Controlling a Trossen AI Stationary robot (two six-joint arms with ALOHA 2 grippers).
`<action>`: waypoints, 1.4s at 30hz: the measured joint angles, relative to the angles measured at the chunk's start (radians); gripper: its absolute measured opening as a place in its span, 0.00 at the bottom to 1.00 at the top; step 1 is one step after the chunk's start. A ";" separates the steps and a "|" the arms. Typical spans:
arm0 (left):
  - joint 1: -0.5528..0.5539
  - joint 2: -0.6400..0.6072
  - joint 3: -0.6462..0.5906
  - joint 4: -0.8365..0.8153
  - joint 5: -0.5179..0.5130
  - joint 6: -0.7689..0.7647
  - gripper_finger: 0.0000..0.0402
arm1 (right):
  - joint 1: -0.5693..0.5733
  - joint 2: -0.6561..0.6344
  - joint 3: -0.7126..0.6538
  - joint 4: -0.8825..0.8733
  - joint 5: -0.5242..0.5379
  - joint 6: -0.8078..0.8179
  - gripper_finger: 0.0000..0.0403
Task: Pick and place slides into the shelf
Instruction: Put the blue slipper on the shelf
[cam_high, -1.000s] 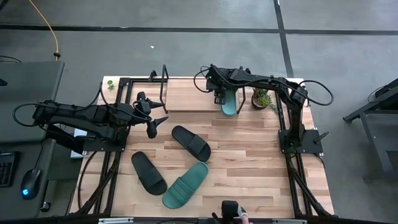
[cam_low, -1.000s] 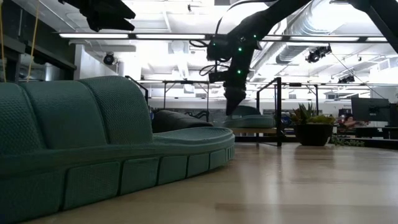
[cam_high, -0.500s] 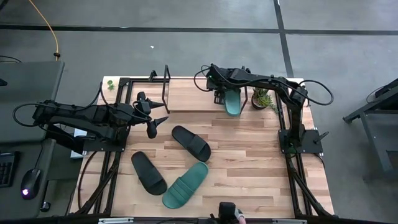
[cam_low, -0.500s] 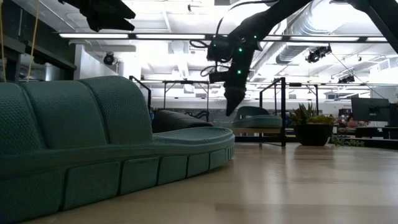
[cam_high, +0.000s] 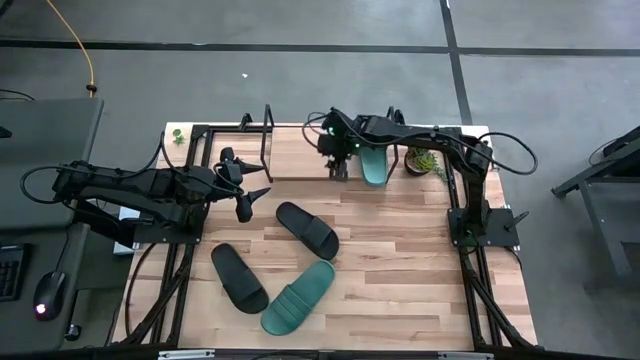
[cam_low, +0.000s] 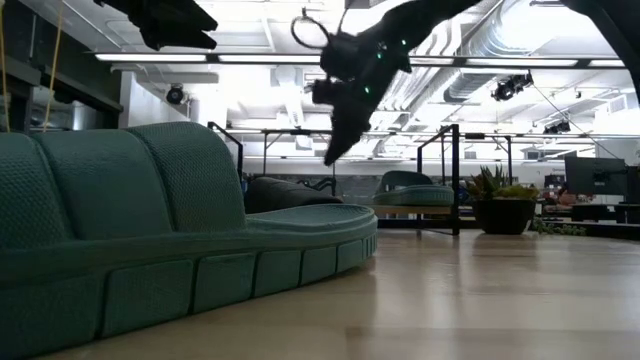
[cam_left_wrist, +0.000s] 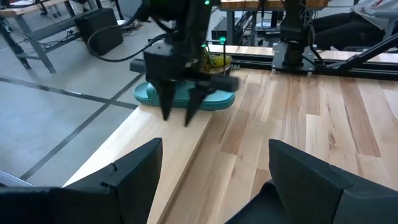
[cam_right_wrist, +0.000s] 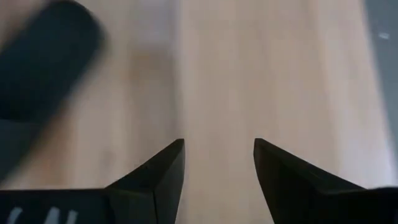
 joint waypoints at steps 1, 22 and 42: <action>0.000 0.000 0.000 0.000 0.000 0.000 0.68 | 0.015 -0.001 0.006 0.002 -0.025 0.020 0.46; 0.000 0.000 0.000 -0.027 0.000 0.002 0.68 | 0.379 -0.001 0.016 -0.002 -0.151 0.338 0.46; -0.001 0.000 0.000 -0.044 0.000 0.001 0.68 | 0.704 0.060 -0.051 0.404 0.032 0.461 0.46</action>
